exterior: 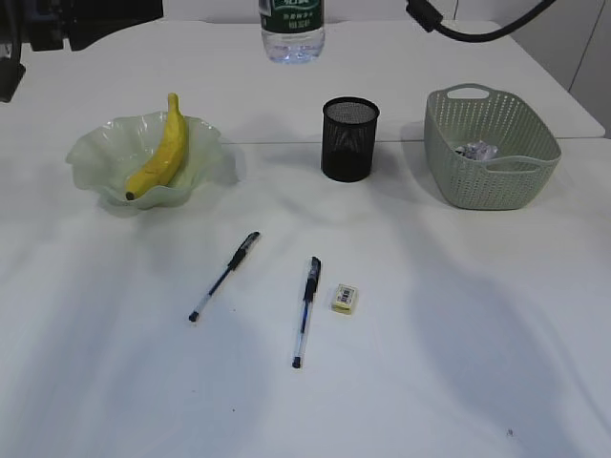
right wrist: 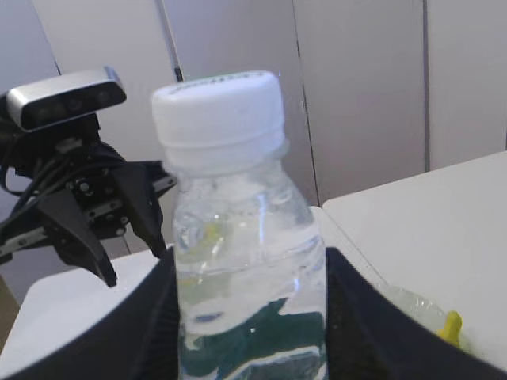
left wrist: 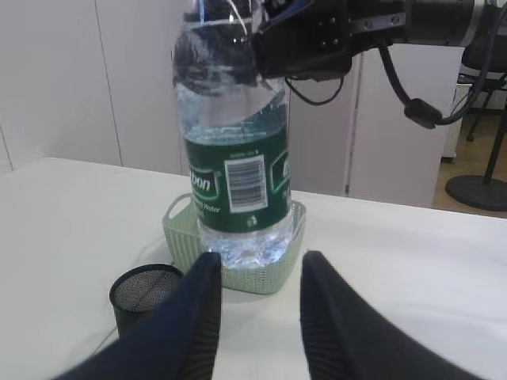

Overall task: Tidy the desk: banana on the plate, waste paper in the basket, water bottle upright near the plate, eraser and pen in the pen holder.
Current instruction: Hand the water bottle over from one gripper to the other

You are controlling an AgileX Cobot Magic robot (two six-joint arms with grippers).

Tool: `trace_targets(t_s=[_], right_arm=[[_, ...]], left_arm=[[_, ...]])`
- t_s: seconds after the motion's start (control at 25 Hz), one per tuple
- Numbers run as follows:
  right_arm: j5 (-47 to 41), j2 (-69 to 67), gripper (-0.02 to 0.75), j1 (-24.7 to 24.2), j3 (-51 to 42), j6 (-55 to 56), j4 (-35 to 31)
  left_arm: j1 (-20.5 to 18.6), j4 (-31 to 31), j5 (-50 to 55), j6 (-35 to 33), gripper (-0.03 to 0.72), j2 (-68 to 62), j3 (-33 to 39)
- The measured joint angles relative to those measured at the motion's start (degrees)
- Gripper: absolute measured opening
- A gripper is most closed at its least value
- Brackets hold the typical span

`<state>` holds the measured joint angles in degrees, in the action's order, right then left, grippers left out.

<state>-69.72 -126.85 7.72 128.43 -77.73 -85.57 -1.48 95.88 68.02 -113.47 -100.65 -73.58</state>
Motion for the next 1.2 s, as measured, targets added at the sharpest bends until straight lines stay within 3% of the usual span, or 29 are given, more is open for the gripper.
trace_targets(t_s=[0.64,1.2], right_arm=[[-0.3,0.0,0.335,0.4,0.0,-1.6,7.4],[-0.3,0.0,0.335,0.4,0.0,-1.6,7.5]], left_arm=[[0.5,2.7,0.0,0.8,0.235,0.0,0.1],[0.5,-1.6,-3.9,1.9,0.235,-2.3,0.1]])
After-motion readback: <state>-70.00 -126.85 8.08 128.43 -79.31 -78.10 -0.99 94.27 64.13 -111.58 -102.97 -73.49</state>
